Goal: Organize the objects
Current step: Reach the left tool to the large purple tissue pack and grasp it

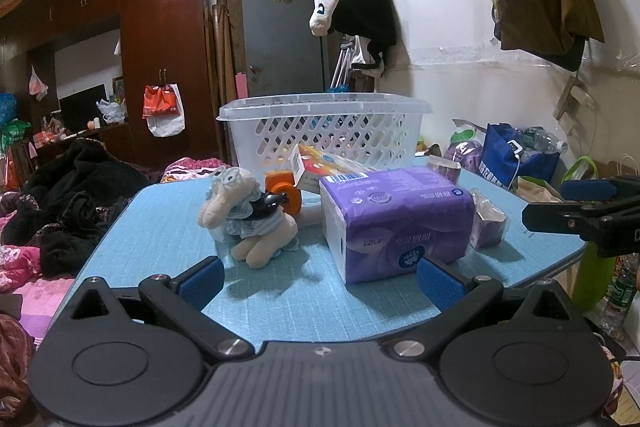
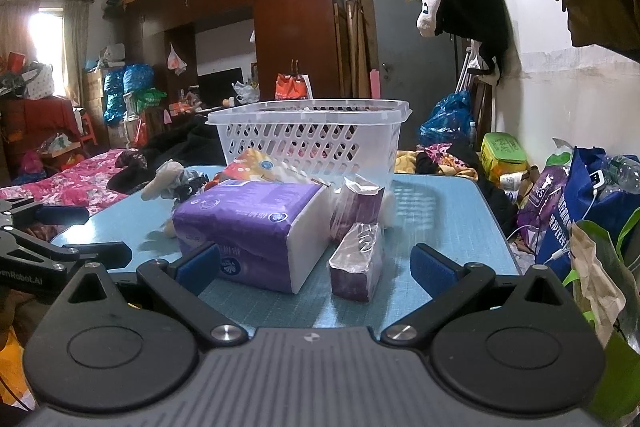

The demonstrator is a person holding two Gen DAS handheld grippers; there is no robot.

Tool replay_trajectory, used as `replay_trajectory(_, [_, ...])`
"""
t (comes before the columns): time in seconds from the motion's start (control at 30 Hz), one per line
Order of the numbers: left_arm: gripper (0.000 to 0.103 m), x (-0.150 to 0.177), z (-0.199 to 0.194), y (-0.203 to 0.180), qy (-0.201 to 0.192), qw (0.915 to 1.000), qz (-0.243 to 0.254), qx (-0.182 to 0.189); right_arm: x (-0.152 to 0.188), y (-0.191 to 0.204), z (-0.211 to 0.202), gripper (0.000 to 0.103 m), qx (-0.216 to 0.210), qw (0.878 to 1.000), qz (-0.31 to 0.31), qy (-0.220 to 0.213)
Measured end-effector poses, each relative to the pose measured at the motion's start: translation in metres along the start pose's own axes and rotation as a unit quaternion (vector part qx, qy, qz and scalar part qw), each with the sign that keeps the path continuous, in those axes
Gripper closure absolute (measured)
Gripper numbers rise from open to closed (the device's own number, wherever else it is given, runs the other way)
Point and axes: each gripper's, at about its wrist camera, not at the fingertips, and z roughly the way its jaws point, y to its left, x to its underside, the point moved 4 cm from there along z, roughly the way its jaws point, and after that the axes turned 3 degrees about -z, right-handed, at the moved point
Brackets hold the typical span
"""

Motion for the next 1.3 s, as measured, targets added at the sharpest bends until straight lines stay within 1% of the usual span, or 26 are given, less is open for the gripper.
replay_trajectory(0.3, [0.0,0.0,0.001,-0.001,0.001,1.0,0.001,0.001,0.001,0.0,0.001,0.0,0.0,1.0,-0.007,0.002])
replay_trajectory(0.37, [0.0,0.0,0.001,-0.001,0.003,1.0,0.0,0.003,0.001,0.0,0.0,0.0,0.001,1.0,-0.012,-0.005])
replay_trajectory(0.43, [0.0,0.0,-0.001,0.0,-0.002,1.0,-0.003,0.005,0.0,0.0,-0.001,0.0,0.014,0.999,-0.02,-0.027])
replay_trajectory(0.5, [0.0,-0.002,-0.004,0.001,-0.018,0.9998,-0.004,0.005,0.0,-0.001,-0.003,0.0,0.033,0.997,-0.029,-0.057])
replay_trajectory(0.57, [0.0,-0.006,-0.009,0.001,-0.047,0.9989,0.006,0.001,0.0,-0.005,-0.003,0.0,0.04,0.995,-0.028,-0.085])
replay_trajectory(0.6, [0.0,-0.009,-0.012,0.001,-0.067,0.9977,0.014,-0.003,-0.001,-0.006,-0.002,0.0,0.038,0.995,-0.029,-0.086])
replay_trajectory(0.7, [0.0,-0.016,-0.014,0.005,-0.119,0.9925,0.026,-0.014,0.001,-0.008,0.006,0.0,0.035,0.996,-0.035,-0.07])
replay_trajectory(0.77, [0.0,-0.018,-0.007,0.01,-0.12,0.9922,0.029,-0.019,0.002,-0.01,0.009,0.0,0.02,0.997,-0.033,-0.068])
replay_trajectory(0.83, [0.0,-0.018,0.002,0.018,-0.102,0.9945,0.017,-0.017,0.003,-0.012,0.01,0.0,0.009,0.997,-0.029,-0.066])
replay_trajectory(0.87, [0.0,-0.017,0.007,0.022,-0.094,0.9955,0.007,-0.01,0.004,-0.012,0.012,0.0,0.003,0.998,-0.03,-0.058])
replay_trajectory(0.9, [0.0,-0.016,0.01,0.026,-0.086,0.9963,-0.004,0.007,0.004,-0.011,0.013,0.0,-0.007,0.998,-0.03,-0.055])
replay_trajectory(1.0, [0.0,-0.013,0.02,0.028,-0.07,0.9959,-0.015,0.054,0.006,-0.009,0.015,0.0,-0.047,0.996,-0.022,-0.066])
replay_trajectory(1.03, [0.0,-0.011,0.023,0.026,-0.069,0.9952,-0.012,0.068,0.006,-0.008,0.017,0.0,-0.053,0.996,-0.024,-0.069])
replay_trajectory(1.1, [0.001,-0.007,0.029,0.019,-0.069,0.9943,-0.001,0.08,0.006,-0.006,0.024,0.0,-0.049,0.995,-0.034,-0.074])
replay_trajectory(1.2, [0.013,0.001,0.041,0.012,-0.057,0.994,0.018,0.092,0.009,-0.005,0.033,0.0,-0.061,0.995,-0.037,-0.074])
replay_trajectory(1.23, [0.017,0.003,0.045,0.01,-0.052,0.9932,0.02,0.103,0.01,-0.006,0.035,0.004,-0.076,0.994,-0.03,-0.07])
replay_trajectory(1.27, [0.019,0.005,0.046,0.01,-0.049,0.9924,0.019,0.111,0.011,-0.007,0.036,0.007,-0.088,0.993,-0.025,-0.068])
replay_trajectory(1.3, [0.019,0.006,0.047,0.01,-0.047,0.9912,0.02,0.122,0.013,-0.007,0.036,0.007,-0.095,0.993,-0.021,-0.066])
